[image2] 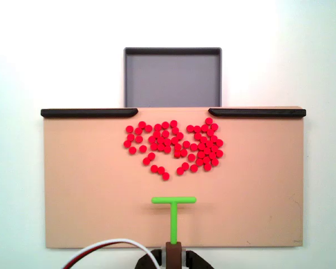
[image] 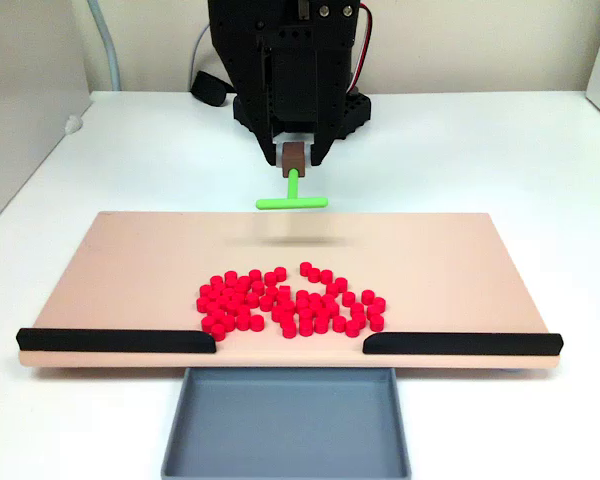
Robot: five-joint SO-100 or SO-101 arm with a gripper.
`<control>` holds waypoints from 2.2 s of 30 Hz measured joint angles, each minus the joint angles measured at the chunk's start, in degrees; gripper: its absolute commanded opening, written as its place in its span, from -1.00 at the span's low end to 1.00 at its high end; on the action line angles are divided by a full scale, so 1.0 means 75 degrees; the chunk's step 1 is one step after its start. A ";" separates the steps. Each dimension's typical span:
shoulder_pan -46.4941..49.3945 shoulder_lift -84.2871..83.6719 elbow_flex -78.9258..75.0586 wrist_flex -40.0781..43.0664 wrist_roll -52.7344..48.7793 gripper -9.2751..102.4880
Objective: Gather the bottom side granules
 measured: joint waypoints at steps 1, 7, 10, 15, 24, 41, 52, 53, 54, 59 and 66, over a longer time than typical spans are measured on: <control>0.0000 0.0000 0.0117 -0.0129 0.0012 -0.84; 0.0000 0.0070 0.0832 -0.0762 -0.0047 -0.84; 0.0000 0.0164 0.1008 -0.0949 -0.0117 -0.84; 0.0000 0.0164 0.1008 -0.1207 -0.0117 -0.84; 0.0000 0.0094 0.1242 -0.1523 -0.0117 -0.84; 0.0000 -0.0105 0.1430 -0.1641 -0.0117 -0.84; 0.0000 -0.0188 0.1418 -0.1770 -0.0117 -0.84; 0.0000 -0.0211 0.1418 -0.1770 -0.0117 -0.84; 0.0012 -0.0234 0.1406 -0.1781 -0.0117 -0.84; 0.0047 -0.0316 0.1406 -0.1945 -0.0070 -0.84; 0.0070 -0.0387 0.1371 -0.1980 -0.0117 -0.84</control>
